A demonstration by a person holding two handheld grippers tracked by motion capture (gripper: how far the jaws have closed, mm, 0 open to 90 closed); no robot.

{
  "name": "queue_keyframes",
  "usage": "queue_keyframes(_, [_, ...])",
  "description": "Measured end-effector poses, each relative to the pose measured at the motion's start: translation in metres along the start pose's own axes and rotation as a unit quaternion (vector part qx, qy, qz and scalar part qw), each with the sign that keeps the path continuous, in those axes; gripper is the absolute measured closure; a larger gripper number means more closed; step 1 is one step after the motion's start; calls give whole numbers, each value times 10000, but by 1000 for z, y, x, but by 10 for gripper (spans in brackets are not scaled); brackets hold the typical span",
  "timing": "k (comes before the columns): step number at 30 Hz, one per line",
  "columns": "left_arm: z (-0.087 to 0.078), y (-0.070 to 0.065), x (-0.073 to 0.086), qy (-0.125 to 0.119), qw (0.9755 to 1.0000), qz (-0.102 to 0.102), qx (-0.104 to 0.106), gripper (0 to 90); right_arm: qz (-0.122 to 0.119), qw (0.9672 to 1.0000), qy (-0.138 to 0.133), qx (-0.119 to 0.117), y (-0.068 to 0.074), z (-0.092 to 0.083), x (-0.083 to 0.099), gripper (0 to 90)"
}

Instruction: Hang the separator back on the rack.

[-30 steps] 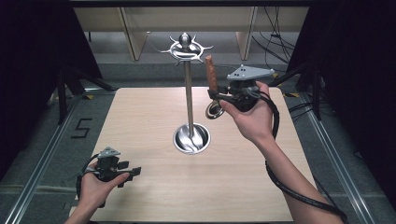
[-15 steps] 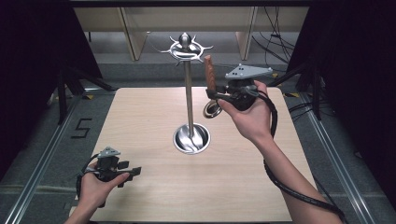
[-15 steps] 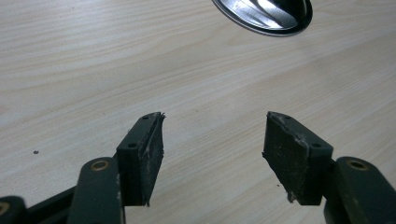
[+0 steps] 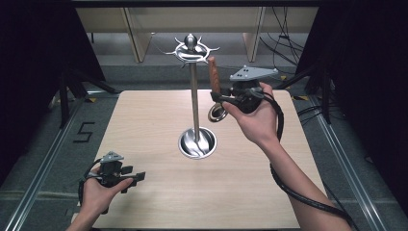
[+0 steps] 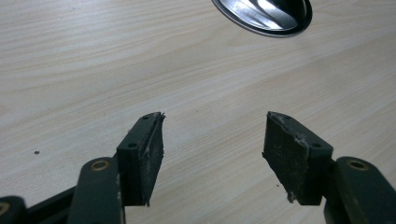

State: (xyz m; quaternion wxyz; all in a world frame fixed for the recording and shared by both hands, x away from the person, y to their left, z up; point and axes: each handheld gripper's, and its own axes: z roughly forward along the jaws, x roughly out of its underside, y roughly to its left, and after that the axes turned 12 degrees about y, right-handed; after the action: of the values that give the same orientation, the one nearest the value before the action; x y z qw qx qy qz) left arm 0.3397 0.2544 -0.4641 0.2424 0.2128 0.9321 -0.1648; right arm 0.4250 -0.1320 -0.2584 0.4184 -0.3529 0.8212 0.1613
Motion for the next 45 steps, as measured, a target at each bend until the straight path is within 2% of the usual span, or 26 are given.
queue_keyframes(1, [-1, 0, 0, 105, 9999, 44, -15, 372, -20, 10000, 7, 6, 0, 0, -1, 697])
queue_keyframes(2, [-1, 0, 0, 110, 9999, 53, -12, 372, -65, 10000, 5, 13, 0, 1, -2, 696])
queue_keyframes(4, [-2, 0, 0, 84, 10000, 41, -14, 372, 17, 10000, 38, -3, 2, 2, -4, 697])
queue_keyframes(5, [-1, 0, 0, 32, 10000, 18, -10, 372, -56, 10000, 9, -2, 2, 3, -5, 696])
queue_keyframes(7, [-1, 0, 0, 47, 10000, -15, 39, 372, -47, 10000, 12, 17, 2, 4, -6, 696])
queue_keyframes(9, [-1, 0, 0, 39, 10000, 33, -12, 372, -47, 10000, 26, 22, 2, 6, -8, 696])
queue_keyframes(12, [1, -2, 0, -30, 9999, -101, 21, 372, 42, 10000, 81, 18, 2, 8, -9, 696])
queue_keyframes(15, [1, -2, 0, -60, 9999, -85, 11, 372, 46, 10000, 65, 21, 3, 13, -10, 696])
queue_keyframes(16, [-2, 0, 0, 112, 9999, 59, -2, 372, 90, 9999, 94, -3, 3, 14, -10, 696])
queue_keyframes(17, [-1, 0, 0, 100, 9999, 57, -4, 372, 46, 10000, 66, 11, 2, 15, -10, 695])
queue_keyframes(21, [1, -2, 0, -31, 9999, -108, 27, 372, 16, 10000, 17, 32, 2, 20, -8, 694])
queue_keyframes(23, [1, -2, 0, -60, 9999, -85, 6, 372, 137, 9999, 7, 18, 4, 21, -7, 691])
queue_keyframes(24, [0, -1, 0, -3, 10000, -31, 8, 372, -45, 10000, 13, 82, 3, 22, -7, 686])
queue_keyframes(25, [-2, 0, 0, 77, 9999, 63, -15, 372, -14, 10000, 14, 79, 4, 23, -6, 684])
queue_keyframes(26, [-2, 0, 0, 77, 10000, 34, 6, 372, -12, 10000, -17, 68, 4, 23, -6, 677])
queue_keyframes(30, [-1, 0, 0, 54, 10000, 38, -2, 372, 30, 9998, -81, 169, 6, 20, -6, 617])
queue_keyframes(31, [-1, 0, 0, 67, 10000, 44, 2, 372, 70, 9998, -109, 128, 7, 19, -6, 600])
queue_keyframes(32, [-2, 0, 0, 78, 10000, 42, 7, 372, -40, 9998, -116, 185, 6, 18, -6, 592])
queue_keyframes(34, [-1, 0, 0, 43, 10000, 25, -9, 372, -67, 9996, -160, 220, 7, 15, -4, 566])
queue_keyframes(35, [-1, 0, 0, 44, 10000, 30, -13, 372, 5, 9996, -171, 225, 8, 12, -3, 558])
queue_keyframes(36, [-1, 0, 0, 68, 10000, 35, -6, 372, -102, 9994, -191, 269, 7, 11, -2, 551])
queue_keyframes(38, [-1, 0, 0, 67, 10000, 13, 42, 372, -18, 9995, -170, 281, 9, 7, 2, 537])
queue_keyframes(41, [0, -1, 0, -78, 9999, -110, -12, 372, -82, 9992, -162, 348, 8, -1, 11, 524])
queue_keyframes(43, [0, -2, 0, -91, 9999, -112, 8, 372, -60, 9993, -103, 345, 6, -6, 19, 515])
queue_keyframes(44, [-2, 0, 0, 28, 10000, 35, -12, 372, -88, 9993, -85, 358, 5, -7, 24, 511])
queue_keyframes(45, [-1, -1, 0, -57, 10000, -59, 17, 372, -40, 9993, 3, 384, 4, -10, 33, 506])
